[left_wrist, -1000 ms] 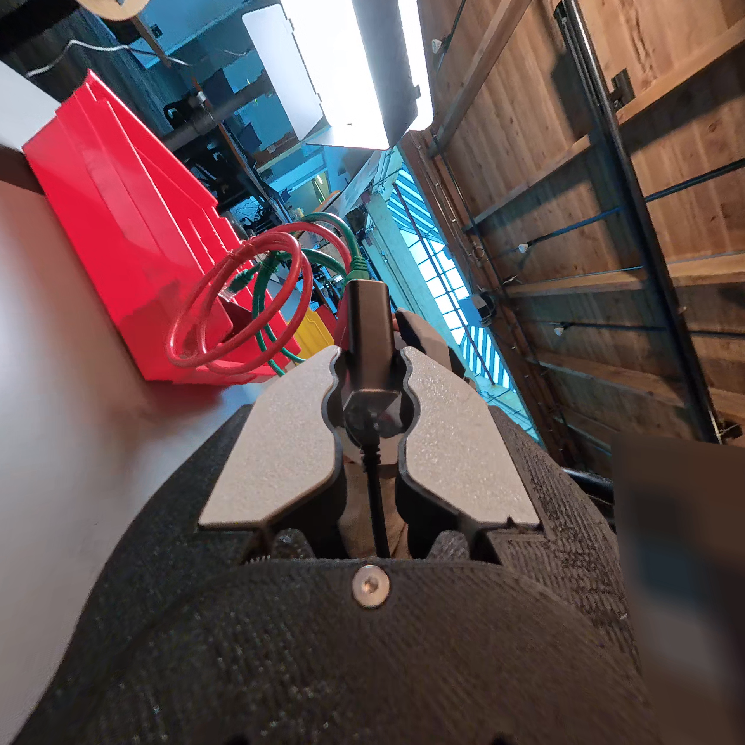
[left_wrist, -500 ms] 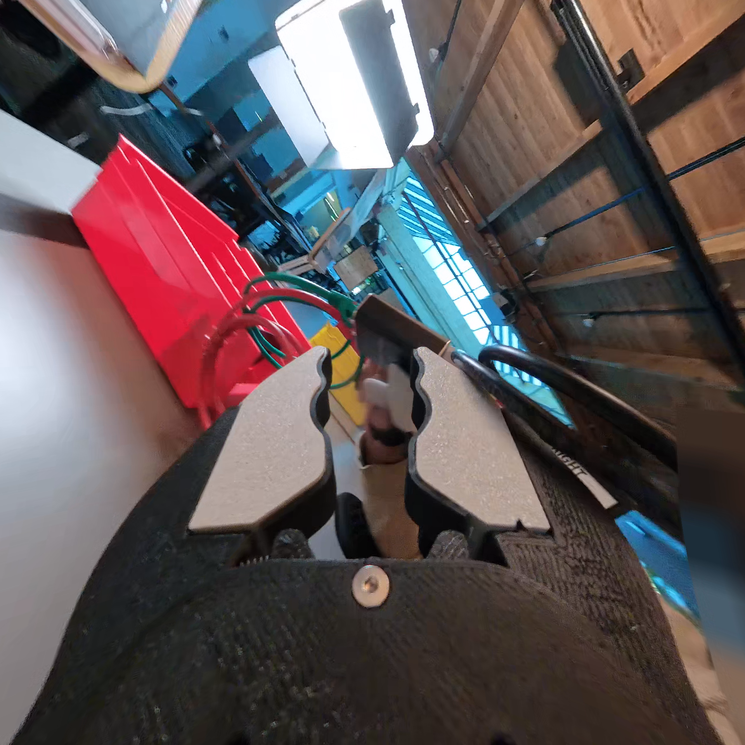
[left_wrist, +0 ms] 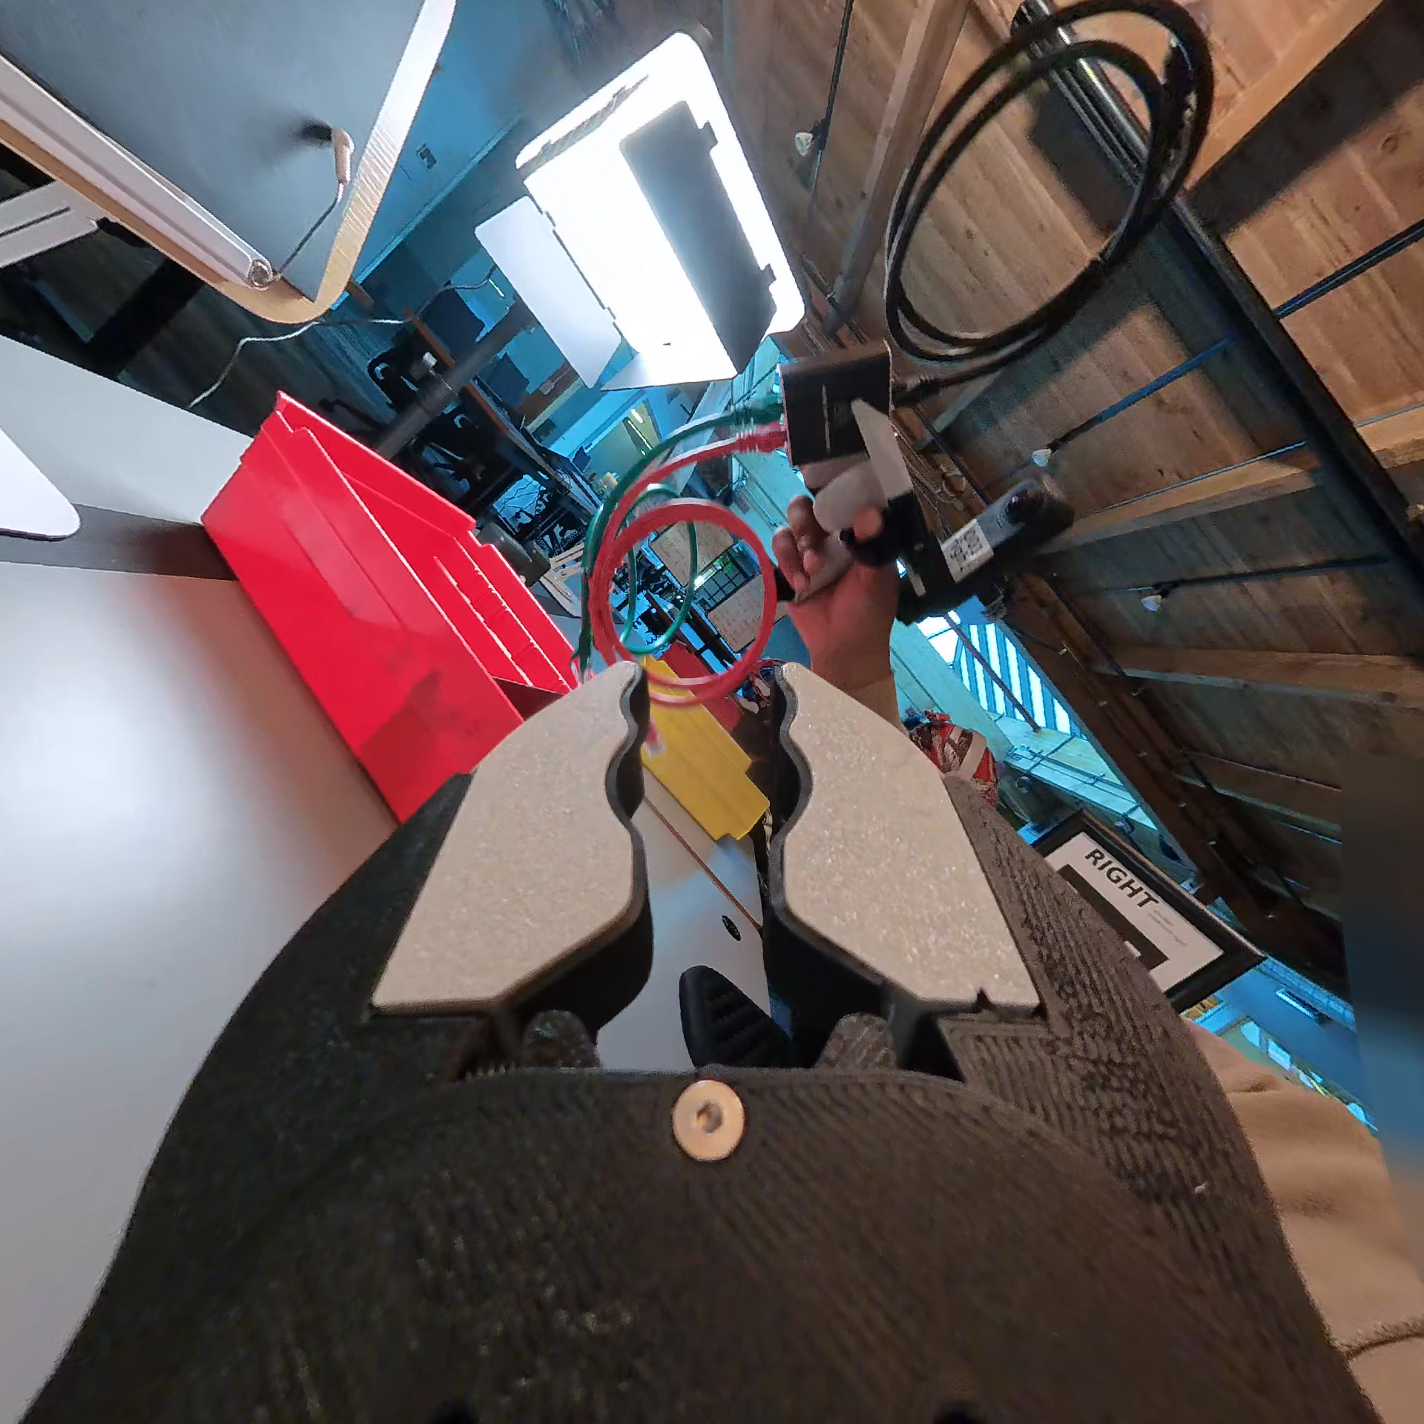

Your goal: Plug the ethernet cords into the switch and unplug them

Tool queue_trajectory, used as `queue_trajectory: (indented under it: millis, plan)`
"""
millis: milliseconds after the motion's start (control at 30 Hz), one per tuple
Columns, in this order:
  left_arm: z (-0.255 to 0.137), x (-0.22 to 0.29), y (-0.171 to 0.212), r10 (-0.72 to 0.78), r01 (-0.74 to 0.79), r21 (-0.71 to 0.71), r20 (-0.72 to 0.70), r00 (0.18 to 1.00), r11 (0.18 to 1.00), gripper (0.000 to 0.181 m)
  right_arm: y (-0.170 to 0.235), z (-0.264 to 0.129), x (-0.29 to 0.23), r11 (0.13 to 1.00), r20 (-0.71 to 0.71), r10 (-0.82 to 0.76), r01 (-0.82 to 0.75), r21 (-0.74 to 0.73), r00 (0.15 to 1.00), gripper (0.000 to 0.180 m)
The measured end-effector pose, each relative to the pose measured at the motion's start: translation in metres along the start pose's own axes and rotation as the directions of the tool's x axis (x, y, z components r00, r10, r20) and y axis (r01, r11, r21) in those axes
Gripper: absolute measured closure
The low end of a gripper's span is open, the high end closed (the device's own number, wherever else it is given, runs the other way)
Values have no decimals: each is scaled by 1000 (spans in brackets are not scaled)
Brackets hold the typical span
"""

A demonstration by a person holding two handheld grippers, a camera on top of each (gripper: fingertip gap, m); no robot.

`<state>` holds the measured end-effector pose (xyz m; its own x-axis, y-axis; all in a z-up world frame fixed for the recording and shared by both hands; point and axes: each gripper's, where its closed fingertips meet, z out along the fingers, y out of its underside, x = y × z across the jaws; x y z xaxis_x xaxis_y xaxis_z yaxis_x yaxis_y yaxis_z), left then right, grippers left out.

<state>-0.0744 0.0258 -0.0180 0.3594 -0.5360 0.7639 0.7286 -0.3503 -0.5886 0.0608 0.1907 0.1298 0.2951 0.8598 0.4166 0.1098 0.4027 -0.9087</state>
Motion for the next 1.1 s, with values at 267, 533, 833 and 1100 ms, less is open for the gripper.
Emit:
queue_trajectory:
  millis: [267,533,833,1100]
  plan:
    - [0,-12,8,-8,9,-31,20,1000,999,153,61,27,77,1000,-183,-9,5,-23,983,156]
    - [-1,-18,9,12,-10,-52,36,999,999,155,217,15,74,920,-313,141,-242,-310,939,155]
    - [4,-31,21,-5,10,-89,55,999,996,156,291,-5,44,661,-213,131,-245,-709,968,155]
    - [2,-30,25,14,-7,-112,60,998,994,156,273,0,26,685,-54,239,-208,-698,969,149]
